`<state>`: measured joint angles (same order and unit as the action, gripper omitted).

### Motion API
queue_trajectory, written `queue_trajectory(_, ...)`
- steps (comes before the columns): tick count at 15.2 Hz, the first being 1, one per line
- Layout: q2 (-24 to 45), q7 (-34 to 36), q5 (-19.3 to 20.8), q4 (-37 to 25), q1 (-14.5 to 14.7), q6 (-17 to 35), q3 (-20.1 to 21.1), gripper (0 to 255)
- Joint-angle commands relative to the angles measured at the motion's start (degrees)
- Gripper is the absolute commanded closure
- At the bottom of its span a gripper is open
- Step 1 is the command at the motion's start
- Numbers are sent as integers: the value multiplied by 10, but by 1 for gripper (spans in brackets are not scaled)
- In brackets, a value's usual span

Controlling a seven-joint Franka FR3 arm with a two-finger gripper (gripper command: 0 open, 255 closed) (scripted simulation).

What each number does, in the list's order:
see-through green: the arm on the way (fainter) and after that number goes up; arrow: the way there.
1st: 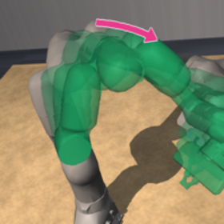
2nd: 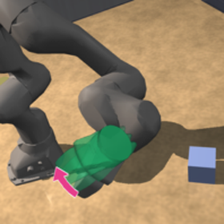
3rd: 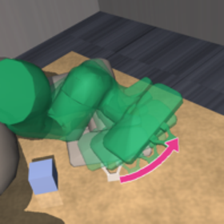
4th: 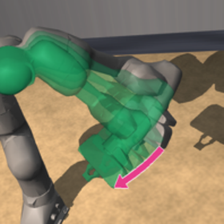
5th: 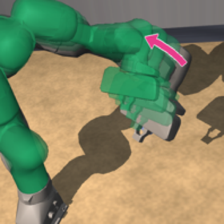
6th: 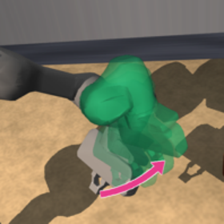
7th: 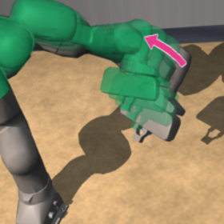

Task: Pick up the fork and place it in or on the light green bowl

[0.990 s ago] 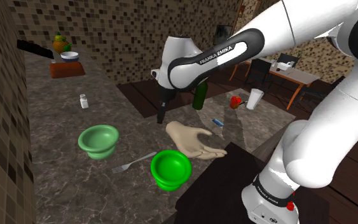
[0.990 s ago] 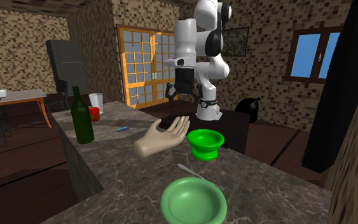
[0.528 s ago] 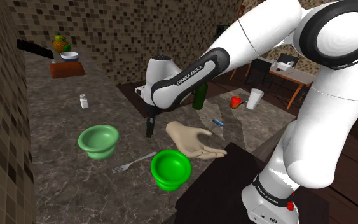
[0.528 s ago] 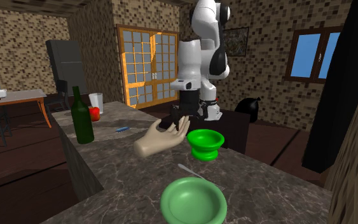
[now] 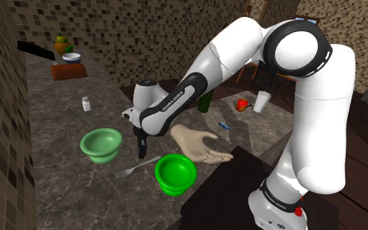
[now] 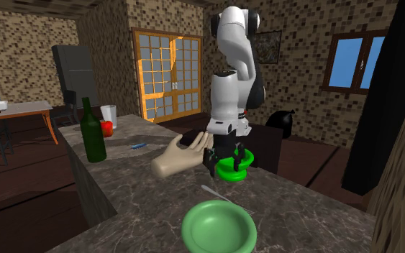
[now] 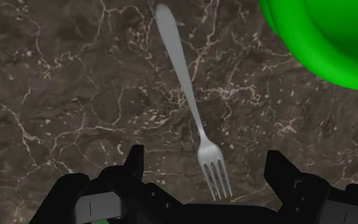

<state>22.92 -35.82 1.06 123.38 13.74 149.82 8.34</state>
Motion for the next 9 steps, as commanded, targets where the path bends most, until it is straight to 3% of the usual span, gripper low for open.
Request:
queue_trajectory(1,44,-8,12,-29,10,11,4,0)
queue_trajectory(5,120,-29,33,-80,29,28,9,0)
queue_trajectory(9,149,-26,37,-91,34,47,4,0)
